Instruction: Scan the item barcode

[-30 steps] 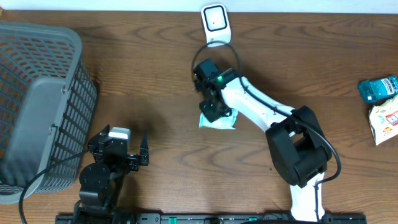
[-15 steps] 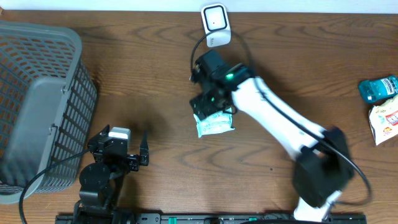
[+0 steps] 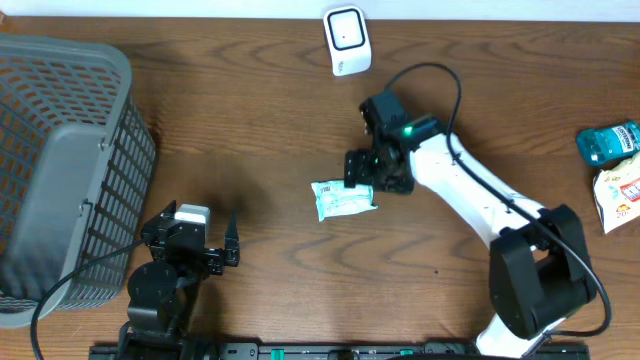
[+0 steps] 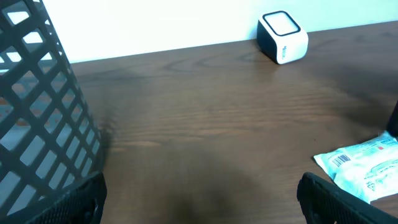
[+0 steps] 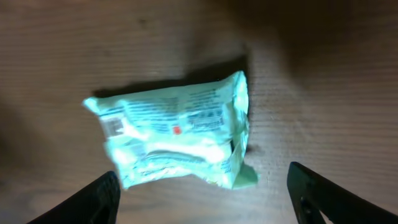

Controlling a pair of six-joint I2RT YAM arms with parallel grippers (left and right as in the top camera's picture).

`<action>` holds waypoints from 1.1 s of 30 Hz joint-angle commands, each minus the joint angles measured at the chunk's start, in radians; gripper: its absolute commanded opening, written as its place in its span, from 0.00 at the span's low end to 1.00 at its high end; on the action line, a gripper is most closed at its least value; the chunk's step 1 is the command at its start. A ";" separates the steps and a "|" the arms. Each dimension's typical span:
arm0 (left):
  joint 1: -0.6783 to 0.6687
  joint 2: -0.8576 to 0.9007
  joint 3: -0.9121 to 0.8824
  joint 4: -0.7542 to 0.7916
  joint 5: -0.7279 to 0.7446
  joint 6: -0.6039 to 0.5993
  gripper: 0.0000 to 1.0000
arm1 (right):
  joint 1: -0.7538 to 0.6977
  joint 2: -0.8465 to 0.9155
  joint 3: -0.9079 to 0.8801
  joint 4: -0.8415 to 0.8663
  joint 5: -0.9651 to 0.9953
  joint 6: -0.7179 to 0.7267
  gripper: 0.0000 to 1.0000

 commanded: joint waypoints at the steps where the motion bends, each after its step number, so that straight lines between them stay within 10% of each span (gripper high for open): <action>1: 0.000 -0.002 -0.001 0.001 0.001 -0.001 0.98 | -0.006 -0.003 -0.052 0.053 -0.016 0.003 0.86; 14: 0.000 -0.002 -0.001 0.001 0.001 -0.001 0.98 | -0.023 0.047 -0.163 0.185 -0.036 -0.108 0.98; 19: 0.000 -0.002 -0.001 0.001 0.001 -0.001 0.98 | -0.038 0.153 -0.163 0.240 -0.146 -0.164 0.80; 23: 0.000 -0.002 -0.001 0.001 0.001 -0.001 0.98 | -0.068 0.228 -0.163 0.265 -0.237 -0.175 0.24; 26: 0.000 -0.002 -0.001 0.001 0.001 -0.001 0.98 | -0.098 0.237 -0.163 0.261 -0.259 -0.179 0.04; 33: 0.000 -0.002 -0.001 0.000 0.001 -0.001 0.98 | -0.178 0.183 -0.160 0.264 -0.413 -0.339 0.01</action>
